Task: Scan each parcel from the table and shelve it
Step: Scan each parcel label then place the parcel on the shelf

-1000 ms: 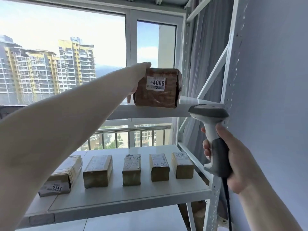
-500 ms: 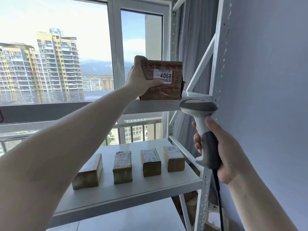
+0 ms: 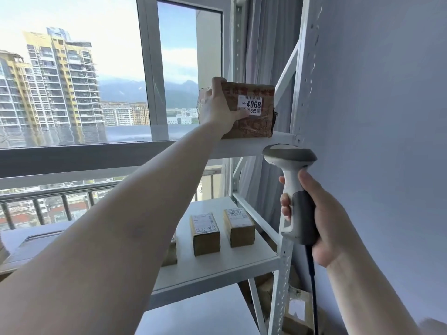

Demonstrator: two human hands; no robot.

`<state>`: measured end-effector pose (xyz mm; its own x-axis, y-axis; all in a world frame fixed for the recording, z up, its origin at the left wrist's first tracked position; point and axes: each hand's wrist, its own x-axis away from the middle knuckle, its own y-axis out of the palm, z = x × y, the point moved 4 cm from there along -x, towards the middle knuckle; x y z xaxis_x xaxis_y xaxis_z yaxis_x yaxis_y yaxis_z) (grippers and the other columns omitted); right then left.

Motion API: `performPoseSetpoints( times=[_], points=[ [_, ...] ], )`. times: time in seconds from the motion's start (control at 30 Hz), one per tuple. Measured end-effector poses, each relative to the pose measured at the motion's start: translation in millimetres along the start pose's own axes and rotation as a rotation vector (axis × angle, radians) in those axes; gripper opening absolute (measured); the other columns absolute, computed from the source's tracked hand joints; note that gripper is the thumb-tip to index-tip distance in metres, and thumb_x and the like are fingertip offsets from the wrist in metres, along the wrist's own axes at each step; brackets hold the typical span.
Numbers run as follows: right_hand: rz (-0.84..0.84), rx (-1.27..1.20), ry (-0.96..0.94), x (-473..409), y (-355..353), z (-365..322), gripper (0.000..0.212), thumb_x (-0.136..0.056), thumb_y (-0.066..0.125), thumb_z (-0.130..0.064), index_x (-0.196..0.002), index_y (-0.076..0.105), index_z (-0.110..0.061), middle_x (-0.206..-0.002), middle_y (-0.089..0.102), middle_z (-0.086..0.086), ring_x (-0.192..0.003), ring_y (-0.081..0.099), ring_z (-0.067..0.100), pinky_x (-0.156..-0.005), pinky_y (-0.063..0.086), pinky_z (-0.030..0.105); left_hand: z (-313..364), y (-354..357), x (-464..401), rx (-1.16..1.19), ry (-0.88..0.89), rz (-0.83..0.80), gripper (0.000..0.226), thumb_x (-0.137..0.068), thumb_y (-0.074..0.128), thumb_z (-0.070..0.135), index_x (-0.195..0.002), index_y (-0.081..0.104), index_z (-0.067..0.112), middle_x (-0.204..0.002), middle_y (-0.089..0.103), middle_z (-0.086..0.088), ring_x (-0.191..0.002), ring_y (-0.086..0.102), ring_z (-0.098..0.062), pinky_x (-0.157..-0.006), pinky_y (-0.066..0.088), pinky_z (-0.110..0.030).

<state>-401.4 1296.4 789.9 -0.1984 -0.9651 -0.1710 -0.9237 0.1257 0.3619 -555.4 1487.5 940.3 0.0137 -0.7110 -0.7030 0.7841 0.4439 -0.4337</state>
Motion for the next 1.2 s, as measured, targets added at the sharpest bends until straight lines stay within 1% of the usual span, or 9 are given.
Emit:
performPoseSetpoints(
  times=[0.13,0.33,0.5,0.67,0.8,0.9,1.03,1.13,1.2],
  points=[
    [0.007,0.009,-0.004,-1.1,-6.2,1.2,0.061,-0.071,0.064,-0.056,-0.109,0.069,-0.009,-0.07,0.064,0.005,-0.059,0.056,0.014,-0.062,0.046,0.027,-1.6,5.2,-3.5,-0.01,-0.016,0.0,0.082,-0.077,0.083,0.039,-0.138,0.032,0.022,-0.13,0.051,-0.009,-0.113,0.055,-0.026,-0.083,0.046,-0.036],
    [0.002,0.008,0.003,-0.8,-10.0,2.2,0.062,-0.07,0.064,-0.057,-0.111,0.068,-0.01,-0.07,0.064,0.004,-0.059,0.057,0.013,-0.062,0.047,0.025,-1.2,5.5,0.2,-0.007,-0.029,-0.004,0.082,-0.08,0.081,0.036,-0.142,0.03,0.023,-0.132,0.05,-0.009,-0.115,0.054,-0.027,-0.082,0.043,-0.035],
    [-0.013,0.014,0.001,1.1,-11.0,0.0,0.061,-0.071,0.063,-0.057,-0.11,0.069,-0.01,-0.069,0.064,0.004,-0.059,0.057,0.013,-0.061,0.047,0.025,1.4,3.8,5.6,-0.008,-0.056,-0.001,0.088,-0.08,0.08,0.037,-0.147,0.024,0.025,-0.133,0.048,-0.011,-0.118,0.054,-0.031,-0.092,0.047,-0.041],
    [-0.008,0.026,0.008,3.4,-15.8,-0.4,0.064,-0.07,0.063,-0.058,-0.112,0.068,-0.009,-0.071,0.065,0.004,-0.061,0.058,0.013,-0.063,0.048,0.027,2.8,7.2,22.7,0.059,-0.103,0.039,0.112,-0.075,0.082,0.044,-0.155,0.005,0.034,-0.142,0.038,-0.015,-0.127,0.048,-0.034,-0.104,0.044,-0.054],
    [-0.009,0.015,0.017,5.5,-20.0,0.5,0.067,-0.07,0.065,-0.058,-0.114,0.067,-0.007,-0.072,0.065,0.004,-0.061,0.059,0.013,-0.065,0.048,0.028,0.1,10.8,35.5,0.095,-0.17,0.069,0.116,-0.076,0.083,0.042,-0.157,0.0,0.029,-0.152,0.026,-0.016,-0.137,0.039,-0.035,-0.107,0.042,-0.052],
    [-0.02,0.009,0.037,9.6,-22.7,3.0,0.065,-0.07,0.065,-0.058,-0.112,0.067,-0.008,-0.073,0.065,0.004,-0.061,0.06,0.013,-0.063,0.05,0.026,-0.3,11.3,45.9,0.146,-0.265,0.067,0.112,-0.08,0.081,0.037,-0.158,0.001,0.025,-0.152,0.026,-0.017,-0.136,0.042,-0.035,-0.102,0.044,-0.047],
    [-0.032,-0.021,0.049,20.2,-27.6,4.1,0.057,-0.07,0.065,-0.055,-0.104,0.068,-0.009,-0.07,0.063,0.004,-0.058,0.057,0.012,-0.061,0.047,0.026,13.5,11.1,72.4,0.19,-0.319,0.098,0.105,-0.082,0.079,0.039,-0.157,0.007,0.024,-0.154,0.022,-0.016,-0.137,0.04,-0.033,-0.103,0.047,-0.048],
    [-0.039,-0.028,0.07,32.5,-32.8,7.2,0.059,-0.07,0.066,-0.055,-0.108,0.068,-0.009,-0.07,0.063,0.004,-0.056,0.057,0.011,-0.056,0.048,0.022,26.1,17.1,113.2,0.276,-0.288,0.139,0.093,-0.084,0.077,0.038,-0.154,0.018,0.022,-0.15,0.026,-0.01,-0.136,0.04,-0.028,-0.111,0.04,-0.042],
    [-0.018,-0.023,0.084,45.3,-39.3,13.7,0.061,-0.07,0.068,-0.055,-0.11,0.068,-0.009,-0.072,0.064,0.005,-0.059,0.058,0.012,-0.059,0.049,0.023,25.9,24.6,148.3,0.347,-0.304,0.105,0.081,-0.087,0.074,0.038,-0.151,0.028,0.02,-0.147,0.034,-0.008,-0.135,0.037,-0.025,-0.114,0.035,-0.04]
  ],
)
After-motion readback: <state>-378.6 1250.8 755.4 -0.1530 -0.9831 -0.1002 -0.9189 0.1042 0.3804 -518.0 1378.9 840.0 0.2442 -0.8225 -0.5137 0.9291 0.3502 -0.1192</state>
